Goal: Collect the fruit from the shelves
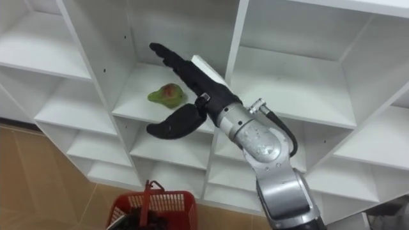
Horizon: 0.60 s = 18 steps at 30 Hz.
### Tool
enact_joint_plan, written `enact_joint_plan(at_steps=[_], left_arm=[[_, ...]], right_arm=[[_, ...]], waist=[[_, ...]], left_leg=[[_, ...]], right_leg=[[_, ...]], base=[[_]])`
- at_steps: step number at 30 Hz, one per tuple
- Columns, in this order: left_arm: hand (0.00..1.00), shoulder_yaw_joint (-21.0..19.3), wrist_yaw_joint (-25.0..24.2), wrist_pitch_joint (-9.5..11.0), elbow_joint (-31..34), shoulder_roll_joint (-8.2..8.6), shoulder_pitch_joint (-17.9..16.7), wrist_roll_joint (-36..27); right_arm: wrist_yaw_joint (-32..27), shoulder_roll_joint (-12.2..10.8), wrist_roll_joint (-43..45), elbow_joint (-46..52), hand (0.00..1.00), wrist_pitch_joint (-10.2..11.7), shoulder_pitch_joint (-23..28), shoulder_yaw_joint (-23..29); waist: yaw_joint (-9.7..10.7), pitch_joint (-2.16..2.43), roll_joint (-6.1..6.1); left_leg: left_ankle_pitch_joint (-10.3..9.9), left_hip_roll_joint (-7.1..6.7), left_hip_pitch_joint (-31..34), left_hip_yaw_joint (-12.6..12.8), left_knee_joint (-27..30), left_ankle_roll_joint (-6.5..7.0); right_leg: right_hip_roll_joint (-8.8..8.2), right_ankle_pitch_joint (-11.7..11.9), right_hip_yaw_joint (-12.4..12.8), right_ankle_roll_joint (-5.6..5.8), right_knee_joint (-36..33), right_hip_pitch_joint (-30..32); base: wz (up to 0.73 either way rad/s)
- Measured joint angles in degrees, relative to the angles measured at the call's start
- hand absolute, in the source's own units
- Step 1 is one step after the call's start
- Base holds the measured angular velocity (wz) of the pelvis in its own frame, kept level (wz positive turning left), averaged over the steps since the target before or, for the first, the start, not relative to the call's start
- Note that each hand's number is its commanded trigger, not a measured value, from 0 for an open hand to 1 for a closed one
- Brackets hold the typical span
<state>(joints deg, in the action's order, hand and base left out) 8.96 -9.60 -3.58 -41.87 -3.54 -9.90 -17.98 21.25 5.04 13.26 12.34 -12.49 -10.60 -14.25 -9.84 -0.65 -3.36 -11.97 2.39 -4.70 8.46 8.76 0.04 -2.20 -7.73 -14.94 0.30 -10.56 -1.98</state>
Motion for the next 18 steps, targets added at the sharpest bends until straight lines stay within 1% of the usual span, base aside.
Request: enact_joint_plan(at_steps=[2,4,6,8,9,10,12,15,17,18], left_arm=[[1.0,-0.2,0.0,0.0,0.2,0.05,-0.1,0.6],[1.0,-0.7,0.0,0.0,0.2,0.2,-0.1,0.7],[1.0,-0.9,0.0,0.2,0.2,0.28,-0.1,0.7],[1.0,-0.9,-0.1,0.3,0.2,0.26,-0.1,0.7],[1.0,-0.9,-0.1,0.4,0.2,0.26,0.1,0.6],[1.0,-0.9,-0.1,0.4,0.2,0.07,0.1,0.6],[1.0,-1.2,-0.1,0.4,0.2,0.02,0.1,0.8],[1.0,-2.1,-0.2,0.4,0.5,0.4,0.1,0.9],[1.0,-2.1,-0.7,0.2,0.5,0.45,0.3,2.5],[1.0,-2.1,-0.9,0.2,0.5,0.34,0.4,2.6]], right_arm=[[-1.5,-0.2,6.4,1.1,0.0,0.0,-0.5,0.0],[-2.6,-0.2,10.5,2.0,0.0,0.1,-0.5,-0.1],[-3.9,-0.3,14.3,2.0,0.0,0.2,-0.5,-0.1],[-5.1,-0.3,17.4,1.9,0.0,0.2,-0.6,-0.3],[-6.0,-0.3,18.7,1.3,0.0,0.3,-0.9,-0.4],[-6.6,-0.3,19.0,0.0,0.0,0.4,-1.7,-0.4],[-7.5,-0.2,19.3,-1.8,0.0,0.4,-2.7,-0.5],[-8.6,-0.1,21.3,-4.1,0.0,-0.1,-3.7,-0.4],[-9.0,-0.2,23.4,-7.5,0.0,-0.1,-4.6,-0.4],[-9.1,-0.2,23.4,-8.8,0.0,-0.1,-4.9,-0.4]], waist=[[-0.1,0.13,-0.2],[-0.7,0.27,-0.4],[-1.3,0.29,-0.6],[-1.8,0.12,-1.04],[-1.9,-0.14,-1.48],[-2.0,-0.22,-1.86],[-2.3,-0.27,-2.15],[-3.2,-0.35,-2.4],[-3.5,-0.38,-2.52],[-3.6,-0.4,-2.55]], left_leg=[[0.0,0.0,0.1,-0.6,0.0,0.0],[0.0,0.0,0.1,-0.8,0.0,-0.02],[0.0,-0.01,0.1,-0.8,0.0,-0.02],[0.1,-0.14,0.1,-0.8,0.0,0.07],[0.1,-0.21,0.2,-1.0,0.0,0.1],[0.1,-0.25,0.3,-1.1,0.1,0.12],[0.1,-0.36,0.4,-1.2,0.3,0.13],[0.2,-0.65,0.9,-1.8,0.4,0.29],[0.4,-0.82,1.1,-2.8,0.4,0.42],[0.4,-0.83,1.1,-2.9,0.4,0.42]], right_leg=[[-0.02,0.0,-0.7,0.02,0.0,0.0],[-0.03,0.0,-0.9,0.06,-0.1,-0.1],[-0.07,-0.1,-0.9,0.1,-0.1,-0.1],[-0.21,-0.1,-0.9,0.21,-0.1,-0.1],[-0.26,-0.2,-0.9,0.31,-0.1,-0.2],[-0.29,-0.2,-0.9,0.32,-0.1,-0.2],[-0.38,-0.2,-1.0,0.34,-0.1,-0.2],[-0.62,-0.4,-1.1,0.59,0.0,-0.1],[-0.82,-0.4,-2.4,0.59,-0.1,-0.3],[-0.82,-0.4,-2.4,0.59,-0.1,-0.3]], base=[[0.1],[0.06],[0.0],[0.02],[0.06],[0.06],[0.03],[0.11],[0.19],[0.14]])
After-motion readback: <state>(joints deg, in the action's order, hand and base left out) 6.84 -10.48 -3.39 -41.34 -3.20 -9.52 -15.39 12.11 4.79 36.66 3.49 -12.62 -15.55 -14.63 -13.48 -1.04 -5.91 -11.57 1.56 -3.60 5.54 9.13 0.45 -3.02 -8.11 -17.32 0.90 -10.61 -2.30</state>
